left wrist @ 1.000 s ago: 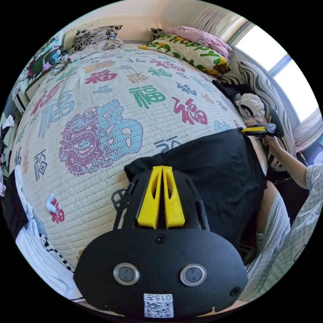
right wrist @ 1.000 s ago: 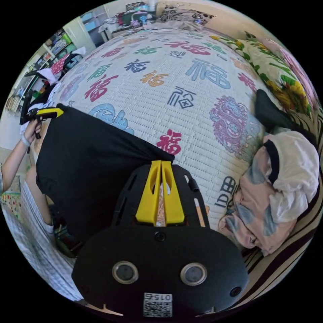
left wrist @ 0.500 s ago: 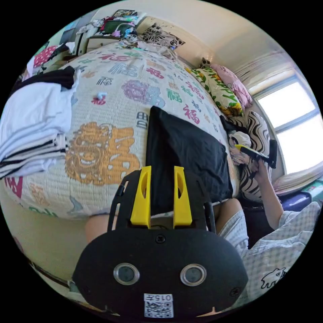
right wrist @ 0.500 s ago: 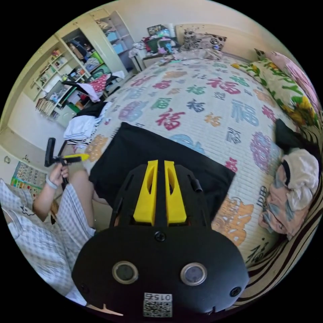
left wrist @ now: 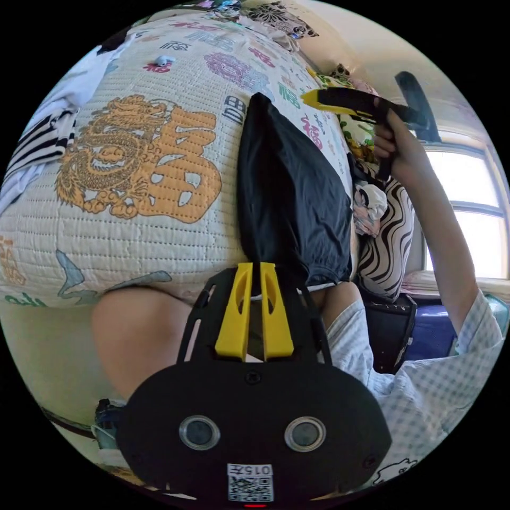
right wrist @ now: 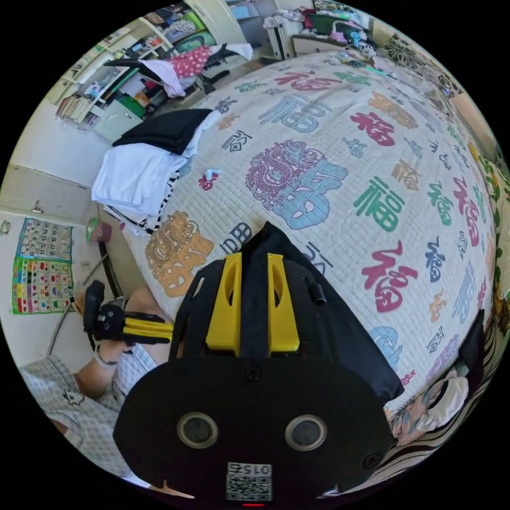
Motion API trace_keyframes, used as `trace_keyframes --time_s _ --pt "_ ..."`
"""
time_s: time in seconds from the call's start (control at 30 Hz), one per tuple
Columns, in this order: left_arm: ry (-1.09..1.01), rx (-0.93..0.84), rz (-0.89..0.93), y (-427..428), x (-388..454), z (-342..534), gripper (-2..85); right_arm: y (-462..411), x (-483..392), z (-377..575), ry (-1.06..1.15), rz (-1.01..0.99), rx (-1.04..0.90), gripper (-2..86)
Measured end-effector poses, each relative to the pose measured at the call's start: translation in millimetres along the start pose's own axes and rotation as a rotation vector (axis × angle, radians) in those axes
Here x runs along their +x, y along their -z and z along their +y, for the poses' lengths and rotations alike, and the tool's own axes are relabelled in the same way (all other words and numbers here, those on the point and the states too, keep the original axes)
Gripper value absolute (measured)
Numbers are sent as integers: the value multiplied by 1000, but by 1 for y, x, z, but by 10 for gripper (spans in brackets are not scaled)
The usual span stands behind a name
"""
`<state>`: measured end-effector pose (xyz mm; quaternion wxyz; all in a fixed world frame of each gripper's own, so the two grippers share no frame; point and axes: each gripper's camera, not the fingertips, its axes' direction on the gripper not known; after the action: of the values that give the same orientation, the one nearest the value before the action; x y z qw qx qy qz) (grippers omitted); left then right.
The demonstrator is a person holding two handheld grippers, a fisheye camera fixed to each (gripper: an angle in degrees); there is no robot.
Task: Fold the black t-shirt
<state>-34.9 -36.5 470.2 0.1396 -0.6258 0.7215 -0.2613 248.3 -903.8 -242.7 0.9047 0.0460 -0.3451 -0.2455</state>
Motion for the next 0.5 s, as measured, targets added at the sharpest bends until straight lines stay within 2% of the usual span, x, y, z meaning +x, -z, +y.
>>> trace_keyframes --time_s 0.17,0.23,0.3,0.43,0.5 --pt "-10 58 79 0 -12 6 -1 -40 6 -63 -92 82 -143 94" --pt "-6 75 111 -3 -16 7 -4 -56 9 -78 -112 142 -214 35" --pt "-6 102 136 -5 -20 8 -6 -63 7 -82 -73 206 -243 17" --pt "-1 155 130 -5 -22 13 -7 -49 5 -83 24 244 -237 -1" --pt "-37 175 121 -8 -13 16 -7 -32 14 -75 38 201 -195 -3"
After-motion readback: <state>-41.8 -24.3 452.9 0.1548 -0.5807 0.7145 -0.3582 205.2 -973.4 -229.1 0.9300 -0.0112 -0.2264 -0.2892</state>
